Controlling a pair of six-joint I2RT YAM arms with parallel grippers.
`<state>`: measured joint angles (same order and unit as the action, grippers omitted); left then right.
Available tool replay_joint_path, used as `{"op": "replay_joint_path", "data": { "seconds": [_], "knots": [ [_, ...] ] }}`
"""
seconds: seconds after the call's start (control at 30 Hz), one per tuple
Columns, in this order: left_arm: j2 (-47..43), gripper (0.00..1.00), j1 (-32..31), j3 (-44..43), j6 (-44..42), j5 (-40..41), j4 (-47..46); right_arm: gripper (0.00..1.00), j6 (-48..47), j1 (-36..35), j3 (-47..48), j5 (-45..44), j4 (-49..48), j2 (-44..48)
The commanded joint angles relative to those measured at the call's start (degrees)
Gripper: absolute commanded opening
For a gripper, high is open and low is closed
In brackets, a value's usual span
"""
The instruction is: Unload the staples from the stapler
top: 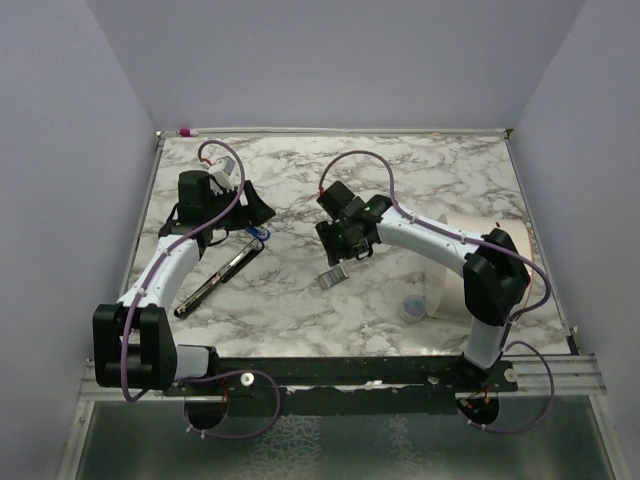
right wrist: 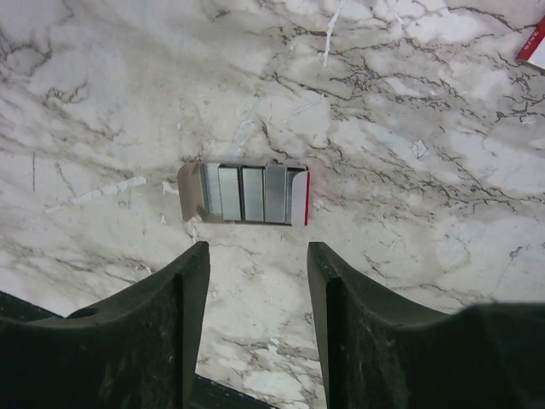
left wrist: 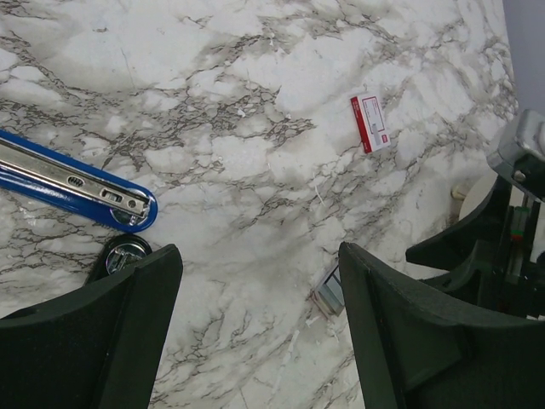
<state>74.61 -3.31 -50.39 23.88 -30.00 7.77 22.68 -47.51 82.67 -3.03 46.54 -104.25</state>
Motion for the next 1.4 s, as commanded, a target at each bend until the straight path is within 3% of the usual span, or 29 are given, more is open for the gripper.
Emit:
{"op": "replay_joint_path", "data": {
  "seconds": [0.0, 0.37, 1.37],
  "knots": [
    [0.3, 0.77, 0.5, 0.7, 0.2, -2.2, -1.9, 0.45, 3.2, 0.6, 2.3, 2.7, 1.3, -4.7],
    [0.4, 0.77, 0.5, 0.7, 0.4, -2.8, -2.1, 0.32, 3.0, 0.6, 3.7, 2.1, 2.0, -9.2],
    [0.6, 0.77, 0.5, 0.6, 0.5, -3.0, -2.2, 0.19, 1.7, 0.0, 5.9, -0.9, 3.4, -13.0]
  ]
}}
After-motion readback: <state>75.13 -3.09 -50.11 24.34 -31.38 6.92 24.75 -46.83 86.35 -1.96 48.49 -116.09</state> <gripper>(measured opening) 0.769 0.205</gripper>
